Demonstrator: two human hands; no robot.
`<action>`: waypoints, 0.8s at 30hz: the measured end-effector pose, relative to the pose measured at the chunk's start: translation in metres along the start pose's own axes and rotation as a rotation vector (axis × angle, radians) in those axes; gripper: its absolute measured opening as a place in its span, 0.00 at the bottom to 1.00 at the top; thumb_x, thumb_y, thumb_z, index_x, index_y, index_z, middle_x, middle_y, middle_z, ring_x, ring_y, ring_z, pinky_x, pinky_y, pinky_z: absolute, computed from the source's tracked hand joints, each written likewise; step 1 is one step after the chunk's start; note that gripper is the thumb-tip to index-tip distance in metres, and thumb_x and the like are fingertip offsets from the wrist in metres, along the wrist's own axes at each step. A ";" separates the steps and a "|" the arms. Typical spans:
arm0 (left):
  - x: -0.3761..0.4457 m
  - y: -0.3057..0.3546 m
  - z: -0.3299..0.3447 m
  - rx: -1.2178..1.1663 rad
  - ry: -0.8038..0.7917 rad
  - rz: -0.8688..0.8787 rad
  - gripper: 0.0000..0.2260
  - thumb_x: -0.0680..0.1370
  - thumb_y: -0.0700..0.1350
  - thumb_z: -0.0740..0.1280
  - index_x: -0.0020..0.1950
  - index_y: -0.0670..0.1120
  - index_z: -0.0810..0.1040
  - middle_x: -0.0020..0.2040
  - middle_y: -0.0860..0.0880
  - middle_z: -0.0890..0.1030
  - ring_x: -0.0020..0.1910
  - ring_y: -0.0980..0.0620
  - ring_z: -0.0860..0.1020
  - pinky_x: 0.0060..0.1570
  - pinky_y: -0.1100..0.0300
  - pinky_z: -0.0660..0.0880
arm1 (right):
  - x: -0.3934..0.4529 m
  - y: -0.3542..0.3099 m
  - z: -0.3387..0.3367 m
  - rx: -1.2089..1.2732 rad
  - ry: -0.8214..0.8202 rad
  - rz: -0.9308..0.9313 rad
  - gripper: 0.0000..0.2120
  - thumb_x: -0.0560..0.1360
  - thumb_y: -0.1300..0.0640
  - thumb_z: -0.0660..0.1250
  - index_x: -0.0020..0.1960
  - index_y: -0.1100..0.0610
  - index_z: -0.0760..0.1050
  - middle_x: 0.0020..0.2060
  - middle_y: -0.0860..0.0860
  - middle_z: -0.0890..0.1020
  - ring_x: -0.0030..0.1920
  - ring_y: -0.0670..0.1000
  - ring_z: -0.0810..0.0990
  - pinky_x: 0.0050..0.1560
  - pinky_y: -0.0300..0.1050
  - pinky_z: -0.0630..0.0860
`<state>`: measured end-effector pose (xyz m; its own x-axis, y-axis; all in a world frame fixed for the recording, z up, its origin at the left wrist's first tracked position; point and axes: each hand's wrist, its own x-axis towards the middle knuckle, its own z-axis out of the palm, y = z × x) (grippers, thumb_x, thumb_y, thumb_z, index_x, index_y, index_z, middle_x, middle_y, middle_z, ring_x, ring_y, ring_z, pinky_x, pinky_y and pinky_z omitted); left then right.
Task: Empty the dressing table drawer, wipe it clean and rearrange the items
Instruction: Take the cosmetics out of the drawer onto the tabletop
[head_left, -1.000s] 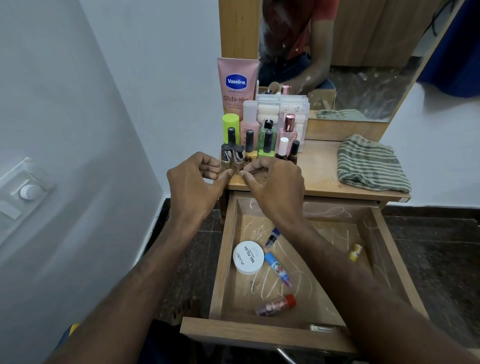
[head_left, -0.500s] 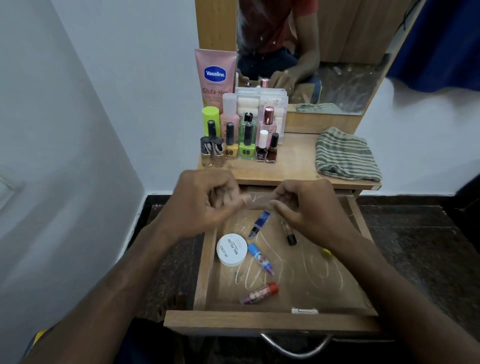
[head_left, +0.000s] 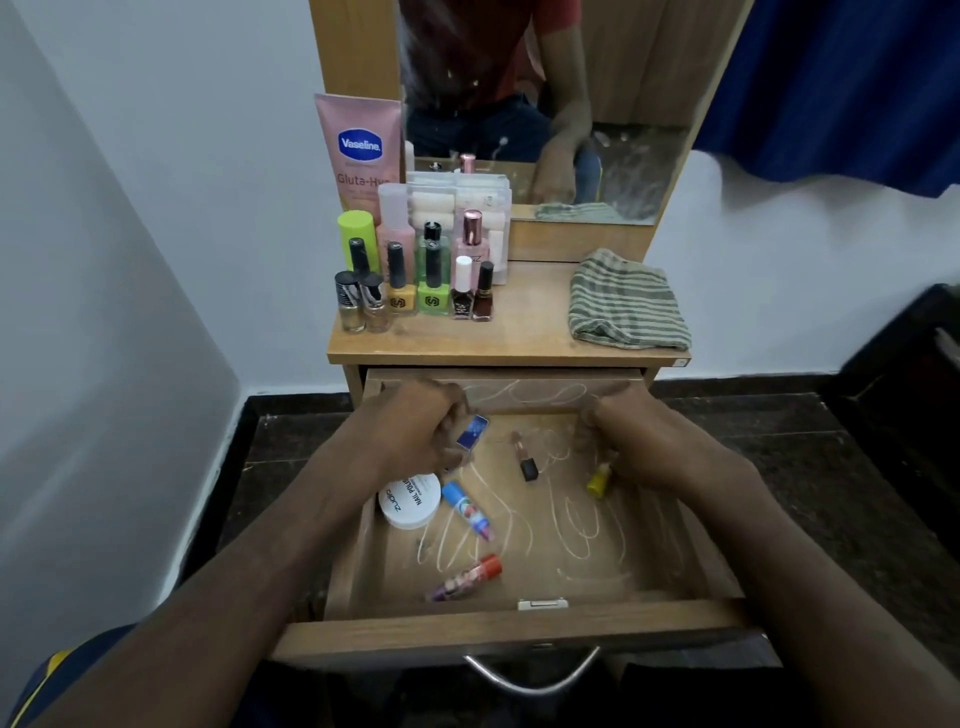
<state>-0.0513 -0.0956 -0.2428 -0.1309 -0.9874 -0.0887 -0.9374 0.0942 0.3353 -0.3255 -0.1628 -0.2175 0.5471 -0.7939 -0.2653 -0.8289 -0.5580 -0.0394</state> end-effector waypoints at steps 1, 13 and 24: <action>0.001 0.003 0.001 0.027 -0.015 -0.032 0.19 0.73 0.61 0.77 0.58 0.57 0.76 0.50 0.57 0.81 0.48 0.56 0.80 0.50 0.53 0.82 | -0.001 0.000 0.000 -0.014 -0.029 -0.001 0.14 0.75 0.64 0.74 0.56 0.49 0.79 0.54 0.50 0.78 0.55 0.51 0.78 0.56 0.47 0.80; -0.002 0.008 0.001 -0.005 0.043 0.059 0.14 0.72 0.61 0.78 0.47 0.56 0.78 0.43 0.58 0.81 0.41 0.62 0.79 0.42 0.56 0.81 | 0.001 -0.005 -0.001 0.077 -0.036 -0.184 0.04 0.80 0.53 0.71 0.55 0.50 0.80 0.49 0.45 0.81 0.50 0.45 0.79 0.48 0.42 0.74; -0.010 0.000 0.006 0.104 -0.233 0.456 0.13 0.75 0.55 0.77 0.59 0.63 0.83 0.50 0.67 0.77 0.47 0.72 0.72 0.41 0.71 0.66 | -0.004 -0.016 -0.015 1.401 -0.192 -0.194 0.16 0.84 0.60 0.64 0.70 0.65 0.73 0.58 0.61 0.86 0.59 0.62 0.86 0.59 0.53 0.83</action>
<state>-0.0519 -0.0853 -0.2472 -0.5905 -0.7899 -0.1655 -0.7940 0.5319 0.2943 -0.3132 -0.1543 -0.2010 0.7327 -0.6267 -0.2654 -0.2353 0.1326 -0.9628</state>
